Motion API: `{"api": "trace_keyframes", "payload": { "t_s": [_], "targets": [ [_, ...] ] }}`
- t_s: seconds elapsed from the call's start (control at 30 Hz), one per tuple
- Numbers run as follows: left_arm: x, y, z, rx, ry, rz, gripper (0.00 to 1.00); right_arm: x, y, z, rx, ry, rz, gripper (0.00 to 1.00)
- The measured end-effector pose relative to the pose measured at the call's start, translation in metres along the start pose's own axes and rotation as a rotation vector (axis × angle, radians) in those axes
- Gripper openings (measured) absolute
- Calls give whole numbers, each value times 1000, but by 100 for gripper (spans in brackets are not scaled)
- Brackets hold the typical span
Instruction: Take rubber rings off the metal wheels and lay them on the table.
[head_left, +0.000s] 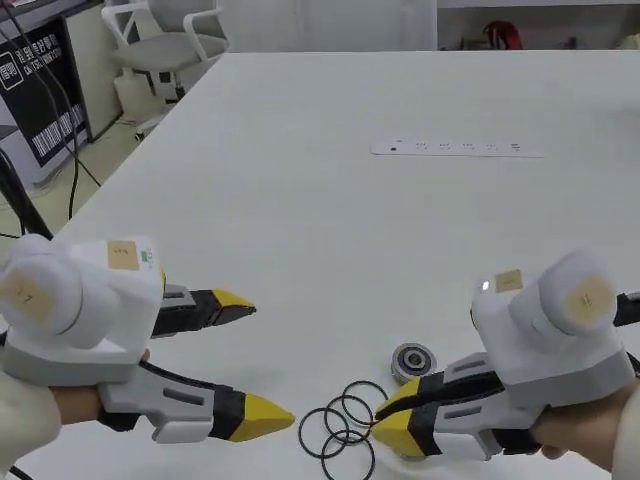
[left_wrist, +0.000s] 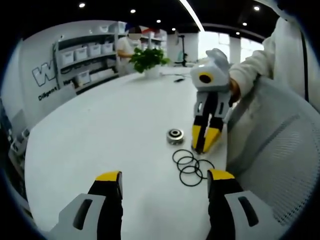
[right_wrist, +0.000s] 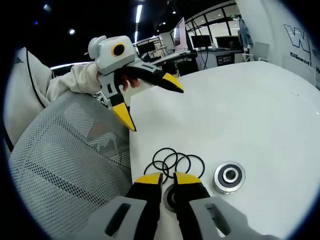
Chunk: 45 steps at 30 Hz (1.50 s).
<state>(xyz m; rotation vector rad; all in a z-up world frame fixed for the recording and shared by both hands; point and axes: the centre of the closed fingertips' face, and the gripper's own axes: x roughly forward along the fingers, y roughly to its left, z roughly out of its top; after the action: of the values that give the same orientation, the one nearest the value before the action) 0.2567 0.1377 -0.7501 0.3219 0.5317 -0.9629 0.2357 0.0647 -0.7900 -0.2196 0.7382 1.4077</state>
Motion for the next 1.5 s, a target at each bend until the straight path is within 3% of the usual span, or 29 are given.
{"api": "trace_keyframes", "payload": {
  "t_s": [0.33,1.0,1.3,1.5],
  "targets": [
    [0,0,1,-1,-6,-1,70,-13,-15,11,17,-51,-55,8],
    [1,1,3,-13,-16,-2,72,-61,-52,51,70,-246,-207,11],
    [1,2,2,-20,-16,-1,72,-80,-60,62,100,-317,-246,13],
    [1,2,2,-24,-17,-2,73,-94,-61,70,104,-363,-257,19]
  ]
}}
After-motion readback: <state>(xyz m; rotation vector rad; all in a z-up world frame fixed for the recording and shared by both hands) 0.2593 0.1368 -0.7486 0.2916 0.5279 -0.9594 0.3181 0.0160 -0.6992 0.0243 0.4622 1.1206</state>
